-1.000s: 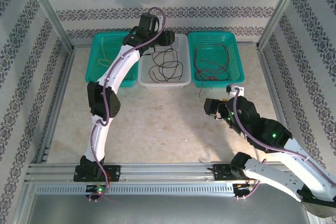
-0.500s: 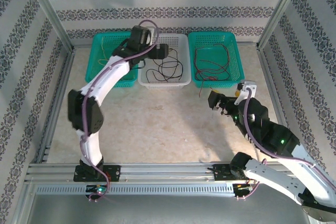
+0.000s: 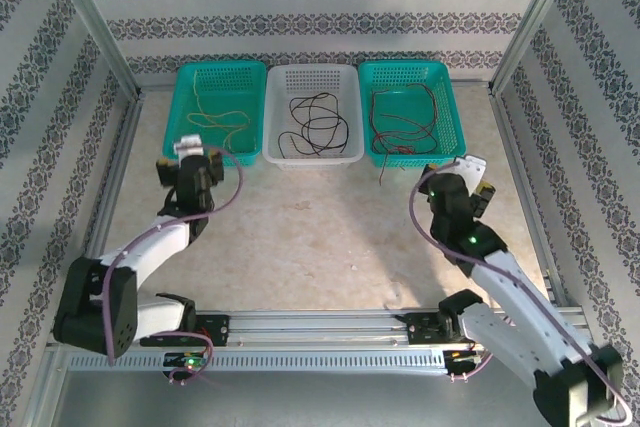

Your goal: Untangle the cables

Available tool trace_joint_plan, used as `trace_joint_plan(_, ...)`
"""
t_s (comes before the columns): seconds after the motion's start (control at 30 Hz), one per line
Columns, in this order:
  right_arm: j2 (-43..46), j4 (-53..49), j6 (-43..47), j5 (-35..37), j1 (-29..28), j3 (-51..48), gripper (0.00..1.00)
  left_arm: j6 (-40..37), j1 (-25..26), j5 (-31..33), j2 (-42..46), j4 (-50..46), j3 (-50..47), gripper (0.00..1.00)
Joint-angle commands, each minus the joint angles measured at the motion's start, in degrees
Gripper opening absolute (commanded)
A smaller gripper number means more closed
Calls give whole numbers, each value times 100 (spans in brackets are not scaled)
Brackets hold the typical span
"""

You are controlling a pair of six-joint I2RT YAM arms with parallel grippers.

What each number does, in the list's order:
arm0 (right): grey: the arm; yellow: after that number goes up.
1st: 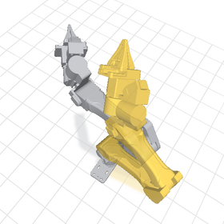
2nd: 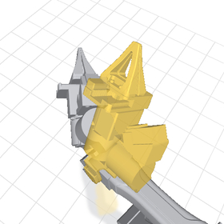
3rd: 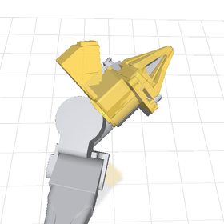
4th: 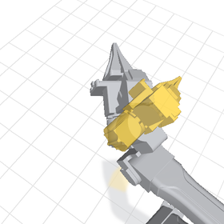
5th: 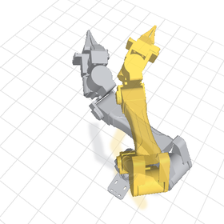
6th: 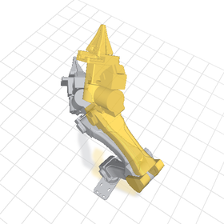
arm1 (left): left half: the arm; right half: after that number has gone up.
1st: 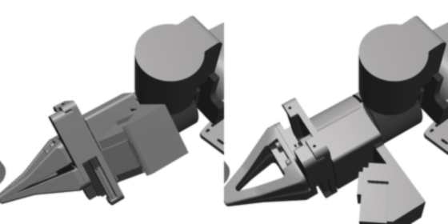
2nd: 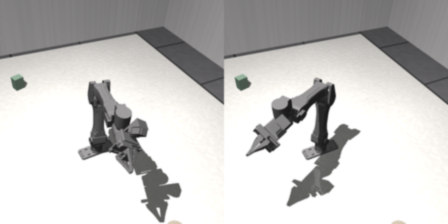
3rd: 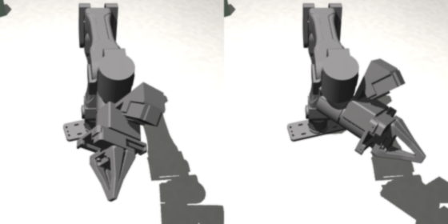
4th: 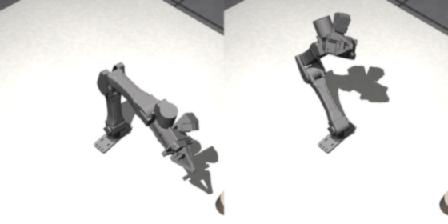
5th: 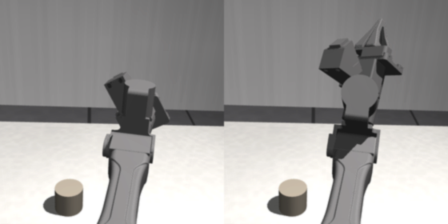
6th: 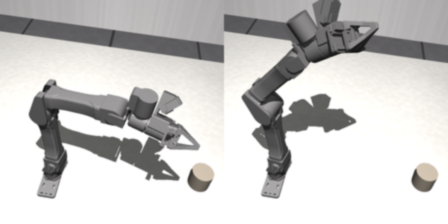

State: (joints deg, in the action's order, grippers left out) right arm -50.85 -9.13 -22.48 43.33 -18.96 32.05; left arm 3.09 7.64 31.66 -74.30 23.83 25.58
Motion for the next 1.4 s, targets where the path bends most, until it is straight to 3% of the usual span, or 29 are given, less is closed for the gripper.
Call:
trace_joint_plan(0.0,-402,881,37,338,486,-250,99,-288,-86,202,-452,1331,208,99)
trace_joint_plan(0.03,-569,961,41,409,614,-261,98,-62,-139,-29,-570,542,485,99)
trace_joint_plan(0.07,-751,1071,91,485,716,-268,98,-30,-182,-174,-800,585,544,99)
trace_joint_plan(0.13,-1077,1367,277,535,885,-297,98,-138,-197,-174,-1247,1510,334,99)
trace_joint_plan(0.17,-1236,1693,446,547,954,-383,98,181,-212,-98,-1320,1612,257,99)
trace_joint_plan(0.2,-1366,2176,650,512,993,-516,98,12,-264,-309,-1425,2226,76,99)
trace_joint_plan(0.23,-1520,2852,977,338,1029,-731,98,72,-274,-414,-1368,2158,44,99)
trace_joint_plan(0.33,-2067,5012,1550,-831,1257,-1481,99,-104,-299,-771,-1449,2225,71,99)
trace_joint_plan(0.43,-2277,5628,2024,-2158,1375,-1555,98,-172,-338,-1236,-1530,1893,268,99)
trace_joint_plan(0.53,-3202,6855,1910,-2915,1583,-1635,98,-211,-507,-2146,-1482,2628,-214,99)
trace_joint_plan(0.6,-3866,7321,2055,-3368,1626,-1464,99,-199,-632,-2233,-1905,3892,-567,99)
trace_joint_plan(0.63,-3741,6728,2025,-3307,1611,-1286,98,-54,-665,-2299,-1622,3062,-416,99)
trace_joint_plan(0.67,-3542,6010,1945,-3346,1675,-1036,98,-42,-676,-2318,-1590,2840,-368,99)
trace_joint_plan(0.7,-3587,6167,1945,-3383,1702,-1063,98,-142,-676,-2315,-1807,3540,-501,99)
trace_joint_plan(0.77,-3748,6658,1932,-3332,1703,-1171,98,-43,-676,-2325,-1605,2959,-406,99)
trace_joint_plan(0.83,-3630,6311,1929,-3346,1703,-1097,98,-133,-685,-2305,-1801,3535,-492,99)
trace_joint_plan(0.9,-3696,6542,1936,-3332,1695,-1154,99,-64,-683,-2319,-1663,3139,-434,99)
trace_joint_plan(0.97,-3687,6511,1966,-3301,1668,-1149,98,-133,-678,-2307,-1786,3515,-498,99)
trace_joint_plan(1.37,-3678,6494,1961,-3296,1659,-1140,98,-177,-632,-2309,-1728,3340,-465,99)
